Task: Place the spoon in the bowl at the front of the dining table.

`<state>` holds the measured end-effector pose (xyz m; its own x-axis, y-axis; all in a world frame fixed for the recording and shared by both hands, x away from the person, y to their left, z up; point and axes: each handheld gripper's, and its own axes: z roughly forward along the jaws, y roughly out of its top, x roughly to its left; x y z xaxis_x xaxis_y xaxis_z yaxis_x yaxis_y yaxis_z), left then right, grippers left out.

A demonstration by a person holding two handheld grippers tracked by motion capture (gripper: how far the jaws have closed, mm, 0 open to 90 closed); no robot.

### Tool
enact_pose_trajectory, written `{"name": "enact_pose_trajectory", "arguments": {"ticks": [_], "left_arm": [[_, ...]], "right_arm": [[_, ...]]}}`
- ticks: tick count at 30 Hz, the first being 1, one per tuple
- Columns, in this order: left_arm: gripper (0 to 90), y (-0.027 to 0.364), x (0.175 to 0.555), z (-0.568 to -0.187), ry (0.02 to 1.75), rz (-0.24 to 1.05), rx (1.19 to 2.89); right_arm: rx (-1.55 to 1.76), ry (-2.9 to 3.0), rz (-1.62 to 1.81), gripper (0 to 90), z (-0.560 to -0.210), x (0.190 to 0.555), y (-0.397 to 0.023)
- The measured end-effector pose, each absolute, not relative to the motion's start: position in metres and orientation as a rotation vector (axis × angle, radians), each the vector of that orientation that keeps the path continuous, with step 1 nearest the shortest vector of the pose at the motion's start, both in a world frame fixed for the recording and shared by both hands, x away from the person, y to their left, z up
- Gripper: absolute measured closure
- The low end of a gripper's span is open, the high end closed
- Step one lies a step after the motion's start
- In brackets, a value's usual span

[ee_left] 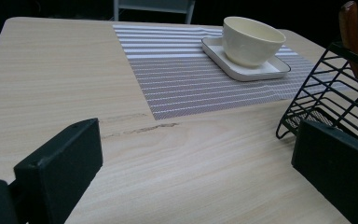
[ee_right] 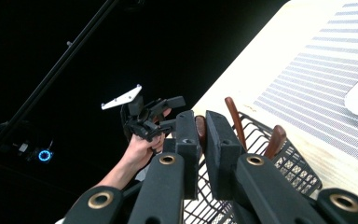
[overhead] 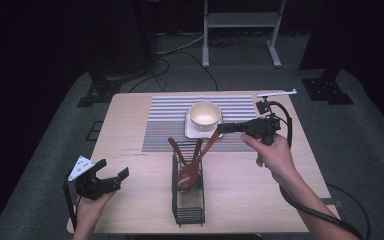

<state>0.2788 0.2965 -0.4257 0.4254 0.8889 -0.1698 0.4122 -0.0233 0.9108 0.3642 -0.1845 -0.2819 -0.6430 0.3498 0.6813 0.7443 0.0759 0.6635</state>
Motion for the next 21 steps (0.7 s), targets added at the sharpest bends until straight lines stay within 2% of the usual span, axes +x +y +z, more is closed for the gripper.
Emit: {"name": "enact_pose_trajectory", "arguments": {"ticks": [21], "left_arm": [[0.8,0.298,0.278,-0.426,1.163,0.566,1.624]], "right_arm": [[-1.189,-1.995,-1.611,84.1,-0.267,0.397,-0.185]]}}
